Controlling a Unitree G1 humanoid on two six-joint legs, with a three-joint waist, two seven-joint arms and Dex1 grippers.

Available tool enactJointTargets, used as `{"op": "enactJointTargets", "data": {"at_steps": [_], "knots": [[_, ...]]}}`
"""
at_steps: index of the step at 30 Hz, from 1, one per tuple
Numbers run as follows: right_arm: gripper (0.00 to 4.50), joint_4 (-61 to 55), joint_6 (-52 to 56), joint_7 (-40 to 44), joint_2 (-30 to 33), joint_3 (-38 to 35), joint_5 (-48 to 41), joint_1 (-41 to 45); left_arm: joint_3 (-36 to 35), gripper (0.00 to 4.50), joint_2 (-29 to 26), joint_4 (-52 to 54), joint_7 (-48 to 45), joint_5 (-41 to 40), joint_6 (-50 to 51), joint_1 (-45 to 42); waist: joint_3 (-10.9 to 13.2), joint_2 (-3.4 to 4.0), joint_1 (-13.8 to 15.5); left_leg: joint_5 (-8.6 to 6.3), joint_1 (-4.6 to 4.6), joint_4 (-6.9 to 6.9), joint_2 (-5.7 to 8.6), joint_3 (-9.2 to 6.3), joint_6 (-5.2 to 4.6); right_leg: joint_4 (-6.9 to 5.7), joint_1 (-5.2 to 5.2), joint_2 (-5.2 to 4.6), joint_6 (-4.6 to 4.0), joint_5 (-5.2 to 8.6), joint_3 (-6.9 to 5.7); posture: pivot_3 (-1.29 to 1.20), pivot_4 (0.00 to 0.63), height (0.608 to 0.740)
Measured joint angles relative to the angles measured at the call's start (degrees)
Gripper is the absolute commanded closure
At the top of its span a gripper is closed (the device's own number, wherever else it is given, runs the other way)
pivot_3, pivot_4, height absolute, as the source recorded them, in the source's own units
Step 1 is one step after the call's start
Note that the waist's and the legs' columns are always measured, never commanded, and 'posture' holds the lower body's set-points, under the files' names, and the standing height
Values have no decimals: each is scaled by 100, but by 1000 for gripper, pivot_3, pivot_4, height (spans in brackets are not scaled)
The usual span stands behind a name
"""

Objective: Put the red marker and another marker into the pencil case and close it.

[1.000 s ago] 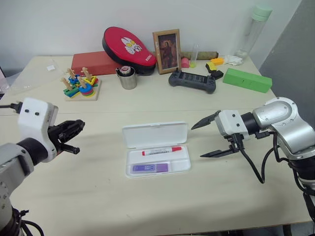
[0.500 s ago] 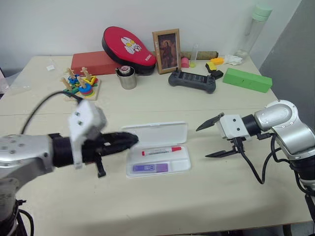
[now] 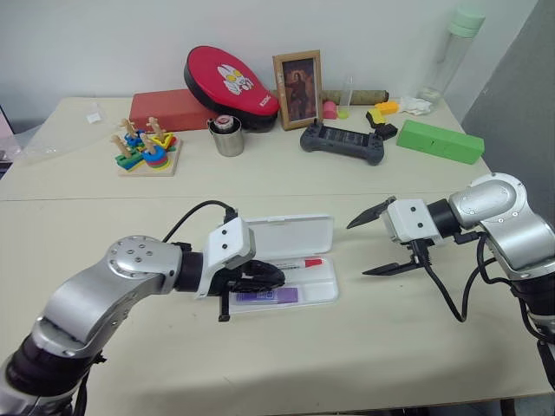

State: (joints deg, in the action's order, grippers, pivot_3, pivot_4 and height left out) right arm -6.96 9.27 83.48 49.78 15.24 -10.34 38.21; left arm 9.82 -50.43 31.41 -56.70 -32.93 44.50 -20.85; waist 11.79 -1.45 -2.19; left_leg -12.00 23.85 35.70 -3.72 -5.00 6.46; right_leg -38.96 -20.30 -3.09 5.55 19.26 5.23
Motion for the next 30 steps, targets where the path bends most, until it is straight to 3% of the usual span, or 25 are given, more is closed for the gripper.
{"op": "enactJointTargets", "data": {"at_steps": [4,9,30], "knots": [[0,-63,44,-3,-17,-8,-4,6,675,4058,509,-530,-129,386,-177,-539,1,0,33,0,3,3,0,-1,0,1,0,1,0,0,-1,0,150,740],[0,-85,128,-6,-20,-16,-3,6,1069,4058,731,-773,-290,673,-322,-819,1,1,23,1,2,3,0,0,-1,0,0,1,0,0,1,0,150,740],[0,-193,279,-85,-66,-46,-55,4,1734,4058,1450,-829,230,1418,-274,-697,1,1,32,1,1,8,0,-2,-1,-2,4,1,0,0,0,0,150,740]]}}
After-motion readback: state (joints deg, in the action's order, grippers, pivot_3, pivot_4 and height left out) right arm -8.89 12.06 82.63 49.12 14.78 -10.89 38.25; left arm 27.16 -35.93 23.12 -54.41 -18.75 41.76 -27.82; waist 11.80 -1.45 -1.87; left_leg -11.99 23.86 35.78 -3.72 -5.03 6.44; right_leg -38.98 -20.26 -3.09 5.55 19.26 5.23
